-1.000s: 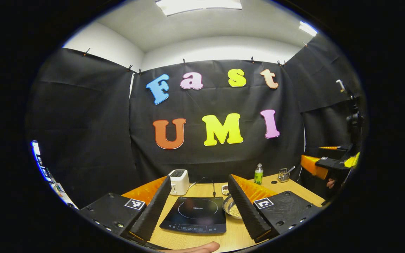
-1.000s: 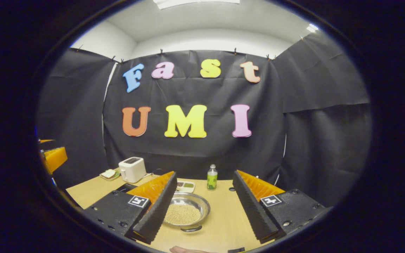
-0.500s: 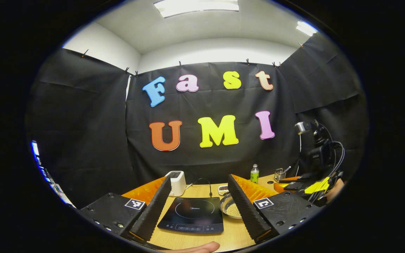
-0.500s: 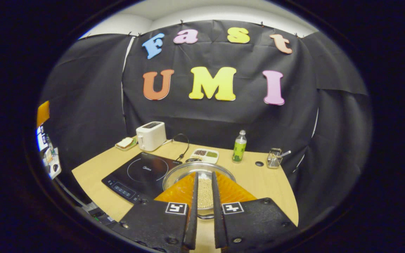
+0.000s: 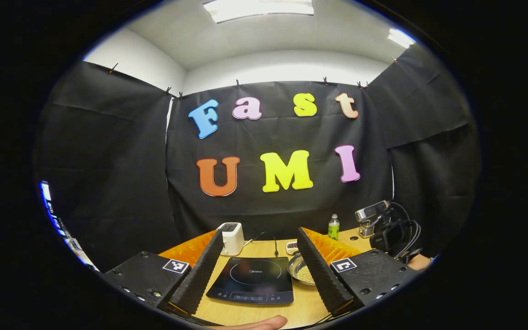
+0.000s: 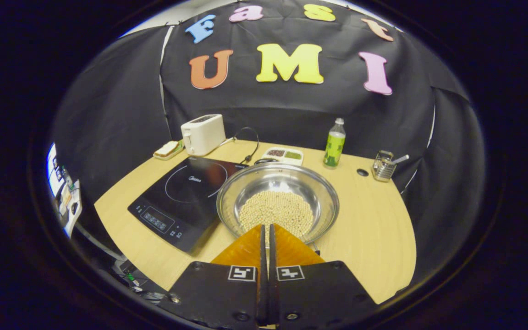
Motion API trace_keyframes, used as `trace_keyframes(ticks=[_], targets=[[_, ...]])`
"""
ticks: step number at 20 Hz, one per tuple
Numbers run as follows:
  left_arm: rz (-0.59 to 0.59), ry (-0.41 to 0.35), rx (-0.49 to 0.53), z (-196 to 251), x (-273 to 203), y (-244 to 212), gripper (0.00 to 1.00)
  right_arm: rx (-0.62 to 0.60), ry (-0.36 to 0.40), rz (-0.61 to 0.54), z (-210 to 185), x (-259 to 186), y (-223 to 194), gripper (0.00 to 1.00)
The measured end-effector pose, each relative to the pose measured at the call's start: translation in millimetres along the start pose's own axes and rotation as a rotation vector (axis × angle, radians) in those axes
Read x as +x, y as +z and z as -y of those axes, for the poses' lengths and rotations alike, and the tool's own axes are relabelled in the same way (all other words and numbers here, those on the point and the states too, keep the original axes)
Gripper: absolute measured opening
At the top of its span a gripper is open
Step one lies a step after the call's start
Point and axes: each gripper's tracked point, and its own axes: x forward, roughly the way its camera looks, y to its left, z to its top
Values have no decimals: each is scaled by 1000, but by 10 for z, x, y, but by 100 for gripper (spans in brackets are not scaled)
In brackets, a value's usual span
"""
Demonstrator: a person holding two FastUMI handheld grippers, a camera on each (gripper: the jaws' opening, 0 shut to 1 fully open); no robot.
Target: First push the handle of the pot to place it horizontally, then grasp the pot with both hands and set it on the induction cooktop.
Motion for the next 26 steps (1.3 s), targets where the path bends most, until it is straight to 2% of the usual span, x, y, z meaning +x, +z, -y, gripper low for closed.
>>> trace_keyframes(ticks=[1, 3, 6, 7, 8, 10, 14, 16, 18, 20, 22, 25, 26], targets=[[-3, 0, 1, -11, 14, -12, 96, 27, 7, -33, -15, 54, -91, 1], [-8, 6, -1, -30, 26, -25, 96, 63, 12, -95, -23, 158, -264, 4], [-13, 10, -5, -55, 31, -48, 96, 76, 41, -173, -81, 284, -489, 4], [-14, 11, -6, -57, 33, -56, 96, 78, 42, -191, -86, 315, -550, 1], [-14, 10, -4, -54, 35, -47, 96, 77, 39, -202, -70, 347, -575, 4], [-13, 17, 4, -90, 35, -36, 96, 70, 21, -209, -19, 381, -596, 0], [-10, 23, 1, -136, 39, -41, 96, 87, -4, -224, 58, 424, -631, 4], [-10, 24, -4, -161, 49, -38, 96, 91, 5, -225, 56, 435, -634, 1], [-14, 28, -13, -189, 68, -54, 96, 83, 6, -225, 74, 432, -637, 4], [-21, 33, -18, -199, 69, -80, 96, 73, -1, -228, 109, 421, -660, 0], [-30, 38, -19, -210, 90, -120, 96, 70, -1, -233, 153, 411, -665, 4], [-28, 39, -16, -200, 99, -117, 96, 65, 0, -230, 220, 412, -664, 1], [-25, 39, -10, -188, 101, -104, 96, 64, 5, -228, 238, 410, -661, 4]])
